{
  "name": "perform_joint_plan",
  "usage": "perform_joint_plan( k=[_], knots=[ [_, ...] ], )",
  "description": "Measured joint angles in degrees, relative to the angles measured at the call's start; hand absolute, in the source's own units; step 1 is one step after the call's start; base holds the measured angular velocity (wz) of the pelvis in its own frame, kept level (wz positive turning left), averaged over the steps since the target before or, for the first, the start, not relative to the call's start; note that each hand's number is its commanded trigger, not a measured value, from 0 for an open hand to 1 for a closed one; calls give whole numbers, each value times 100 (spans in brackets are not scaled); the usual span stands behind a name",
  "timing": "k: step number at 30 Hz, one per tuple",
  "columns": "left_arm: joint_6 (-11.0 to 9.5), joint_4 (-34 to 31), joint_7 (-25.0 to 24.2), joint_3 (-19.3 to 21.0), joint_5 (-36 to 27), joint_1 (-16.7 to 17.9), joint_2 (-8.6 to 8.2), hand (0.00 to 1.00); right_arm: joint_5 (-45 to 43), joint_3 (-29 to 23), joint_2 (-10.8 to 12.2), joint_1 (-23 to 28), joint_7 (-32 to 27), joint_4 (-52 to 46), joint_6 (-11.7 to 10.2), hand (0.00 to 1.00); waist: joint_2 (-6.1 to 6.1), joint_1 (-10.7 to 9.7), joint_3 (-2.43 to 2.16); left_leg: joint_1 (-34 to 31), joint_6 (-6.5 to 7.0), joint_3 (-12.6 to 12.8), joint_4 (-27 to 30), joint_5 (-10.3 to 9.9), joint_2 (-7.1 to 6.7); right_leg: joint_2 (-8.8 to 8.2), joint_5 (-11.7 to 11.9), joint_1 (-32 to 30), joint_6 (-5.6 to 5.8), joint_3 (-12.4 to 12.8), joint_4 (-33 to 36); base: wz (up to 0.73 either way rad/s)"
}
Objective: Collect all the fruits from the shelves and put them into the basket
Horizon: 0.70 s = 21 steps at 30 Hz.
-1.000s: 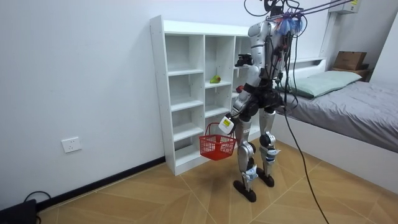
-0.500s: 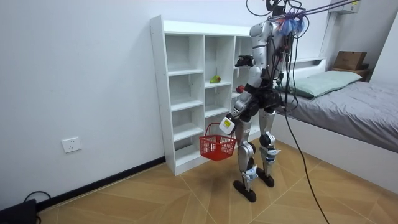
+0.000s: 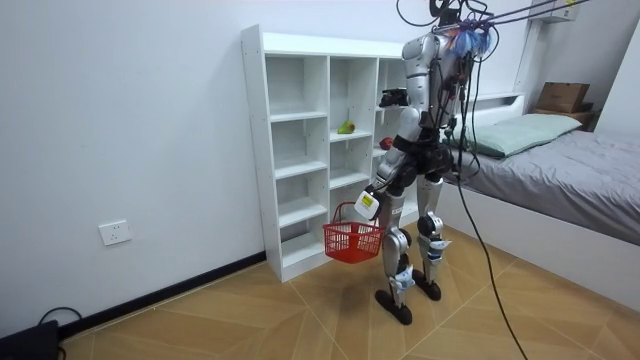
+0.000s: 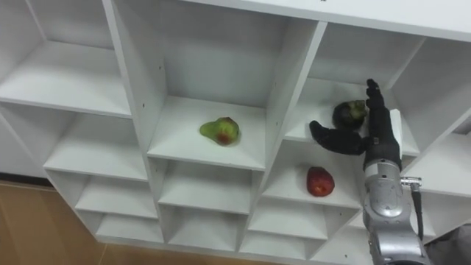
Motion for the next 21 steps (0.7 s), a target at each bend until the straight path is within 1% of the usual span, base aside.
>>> perform_joint_plan(
  k=[1, 2, 3, 7, 9, 13, 19, 21],
  knots=[
    [10, -1, 10, -2, -1, -3, 0, 100, 0, -2, -37, -4, 9, 38, -6, 100, -1, -6, 0, 0, 0, -4, 9, 0, 0, 0, 0, 7, 0, 0, 0, 0],
    [32, -5, 63, -7, -1, -7, -1, 100, 0, -9, -132, -10, 17, 82, -7, 100, -3, -9, 1, 0, 0, -41, 24, -1, -2, 1, 0, 19, 0, -3, 1, 5],
    [45, -5, 114, -7, -2, -13, -1, 100, 5, -42, -196, -16, 141, 141, -13, 100, -14, -10, 2, 0, -1, -56, 30, -2, -1, 3, 0, 26, 0, -11, 1, 6],
    [89, -3, 250, -14, -3, -34, -3, 100, 20, -162, -244, -68, 223, 311, -19, 100, -27, 1, 3, -4, -9, -84, 88, -10, 2, 6, 0, 74, 0, -67, -1, 9],
    [162, 1, 328, -45, -5, -55, -1, 100, 23, -173, -338, -213, 314, 539, -16, 100, -30, 10, 4, -10, -9, -87, 115, -10, 2, 7, 0, 81, -1, -68, 1, 0],
    [255, 63, 373, -121, -4, -123, -1, 100, 26, -247, -345, -326, 335, 708, -3, 100, -30, 25, 4, -12, -13, -86, 151, -14, 2, 12, 5, 96, -8, -57, 5, 0],
    [401, 79, 458, -127, 0, -129, -1, 100, 34, -345, -354, -329, 364, 740, 4, 100, -31, 27, 4, -11, -15, -82, 167, -15, 6, 18, 10, 104, -16, -56, 7, 0],
    [415, 121, 471, -128, 0, -129, -1, 100, 34, -356, -370, -331, 364, 751, 4, 100, -31, 24, 4, -11, -21, -83, 167, -19, 11, 24, 10, 102, -17, -60, 5, 0]
  ],
)
